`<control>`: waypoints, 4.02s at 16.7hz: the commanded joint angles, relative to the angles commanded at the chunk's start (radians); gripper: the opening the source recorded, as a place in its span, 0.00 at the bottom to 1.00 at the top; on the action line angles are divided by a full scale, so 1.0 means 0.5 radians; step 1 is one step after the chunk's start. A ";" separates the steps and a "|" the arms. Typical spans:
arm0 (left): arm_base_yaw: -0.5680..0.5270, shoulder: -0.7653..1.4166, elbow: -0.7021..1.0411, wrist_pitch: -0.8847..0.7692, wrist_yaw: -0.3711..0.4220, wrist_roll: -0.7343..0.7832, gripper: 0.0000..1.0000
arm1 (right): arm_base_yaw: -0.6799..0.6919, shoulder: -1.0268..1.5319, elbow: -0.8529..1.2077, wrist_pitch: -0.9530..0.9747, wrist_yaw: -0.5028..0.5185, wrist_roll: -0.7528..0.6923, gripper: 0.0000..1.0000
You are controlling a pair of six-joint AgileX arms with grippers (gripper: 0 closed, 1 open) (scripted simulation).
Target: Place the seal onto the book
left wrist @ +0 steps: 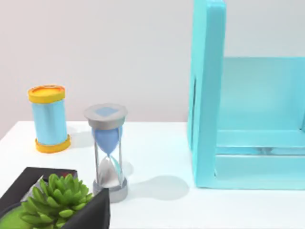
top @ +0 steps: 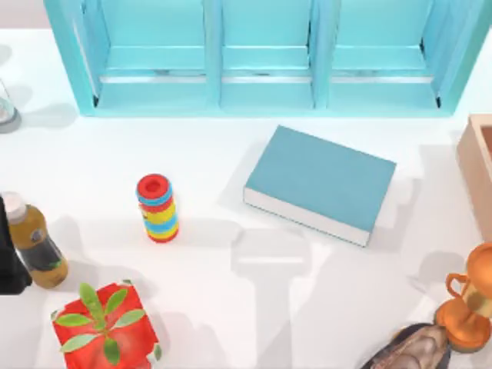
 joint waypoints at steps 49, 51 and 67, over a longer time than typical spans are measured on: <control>0.000 0.000 0.000 0.000 0.000 0.000 1.00 | 1.516 1.014 2.005 -1.040 0.016 1.497 0.15; 0.000 0.000 0.000 0.000 0.000 0.000 1.00 | 1.516 1.014 2.005 -1.040 0.016 1.497 0.30; 0.000 0.000 0.000 0.000 0.000 0.000 1.00 | 1.516 1.014 2.005 -1.040 0.016 1.497 1.00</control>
